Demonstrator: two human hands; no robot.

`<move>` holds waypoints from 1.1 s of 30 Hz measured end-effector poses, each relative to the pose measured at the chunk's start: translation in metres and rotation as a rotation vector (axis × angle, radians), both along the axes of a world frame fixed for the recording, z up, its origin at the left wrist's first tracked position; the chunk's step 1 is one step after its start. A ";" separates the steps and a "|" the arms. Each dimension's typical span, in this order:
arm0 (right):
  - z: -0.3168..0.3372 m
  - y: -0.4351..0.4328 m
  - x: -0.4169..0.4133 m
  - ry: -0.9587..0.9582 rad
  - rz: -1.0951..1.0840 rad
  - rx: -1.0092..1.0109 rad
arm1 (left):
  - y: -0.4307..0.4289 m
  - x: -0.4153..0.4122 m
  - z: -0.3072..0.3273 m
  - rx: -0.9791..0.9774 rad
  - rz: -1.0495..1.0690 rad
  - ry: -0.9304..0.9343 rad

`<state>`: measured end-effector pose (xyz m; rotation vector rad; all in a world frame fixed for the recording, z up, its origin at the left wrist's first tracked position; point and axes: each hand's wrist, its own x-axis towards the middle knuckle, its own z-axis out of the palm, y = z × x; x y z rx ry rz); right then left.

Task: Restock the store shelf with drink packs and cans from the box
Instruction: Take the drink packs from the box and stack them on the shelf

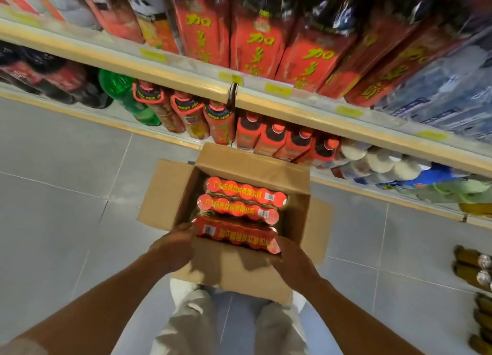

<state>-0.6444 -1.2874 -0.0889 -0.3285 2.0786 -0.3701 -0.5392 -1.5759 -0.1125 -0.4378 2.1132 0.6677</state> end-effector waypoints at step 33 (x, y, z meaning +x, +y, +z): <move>-0.196 0.004 -0.009 -0.080 0.010 0.207 | -0.007 -0.036 -0.167 0.083 -0.032 -0.027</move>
